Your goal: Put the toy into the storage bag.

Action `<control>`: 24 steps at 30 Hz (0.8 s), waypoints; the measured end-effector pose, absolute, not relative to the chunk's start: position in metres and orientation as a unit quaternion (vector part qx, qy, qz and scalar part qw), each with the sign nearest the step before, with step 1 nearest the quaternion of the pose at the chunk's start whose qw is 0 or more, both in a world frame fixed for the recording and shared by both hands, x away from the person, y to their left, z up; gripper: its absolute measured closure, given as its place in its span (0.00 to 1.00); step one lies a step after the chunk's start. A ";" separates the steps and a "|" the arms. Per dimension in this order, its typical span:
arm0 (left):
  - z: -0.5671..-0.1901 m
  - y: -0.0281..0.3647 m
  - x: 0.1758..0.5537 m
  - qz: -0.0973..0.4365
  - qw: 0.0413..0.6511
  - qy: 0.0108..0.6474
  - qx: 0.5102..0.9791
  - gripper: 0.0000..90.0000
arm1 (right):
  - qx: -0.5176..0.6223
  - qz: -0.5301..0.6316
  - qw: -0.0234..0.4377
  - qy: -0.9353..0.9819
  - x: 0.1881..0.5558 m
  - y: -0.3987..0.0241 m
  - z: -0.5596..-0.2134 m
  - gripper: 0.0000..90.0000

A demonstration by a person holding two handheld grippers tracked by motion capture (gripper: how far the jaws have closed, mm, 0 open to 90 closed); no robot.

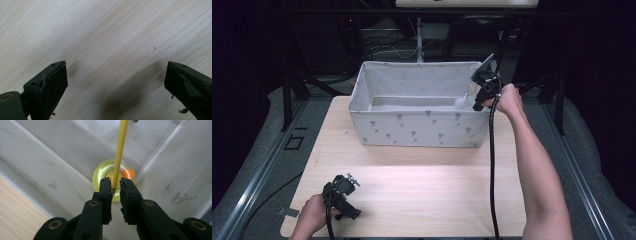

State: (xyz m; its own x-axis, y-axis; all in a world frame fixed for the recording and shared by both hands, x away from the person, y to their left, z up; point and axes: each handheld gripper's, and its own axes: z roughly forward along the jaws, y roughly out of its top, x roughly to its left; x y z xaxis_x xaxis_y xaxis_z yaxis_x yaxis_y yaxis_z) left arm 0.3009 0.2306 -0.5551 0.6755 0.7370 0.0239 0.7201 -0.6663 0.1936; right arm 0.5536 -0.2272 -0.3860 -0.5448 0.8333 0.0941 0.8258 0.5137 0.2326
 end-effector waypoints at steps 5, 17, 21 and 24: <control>-0.555 0.231 0.301 0.051 0.085 0.400 0.911 0.06 | 0.482 0.154 0.018 0.862 0.551 -0.230 -0.377 0.78; -0.555 0.231 0.301 0.052 0.085 0.401 0.911 0.06 | 0.481 0.200 0.050 0.852 0.540 -0.235 -0.341 0.47; -0.554 0.231 0.301 0.051 0.087 0.401 0.911 0.06 | 0.477 0.229 0.062 0.846 0.530 -0.236 -0.325 0.33; -0.554 0.230 0.301 0.052 0.086 0.400 0.911 0.06 | 0.465 0.233 0.077 0.851 0.522 -0.234 -0.314 0.26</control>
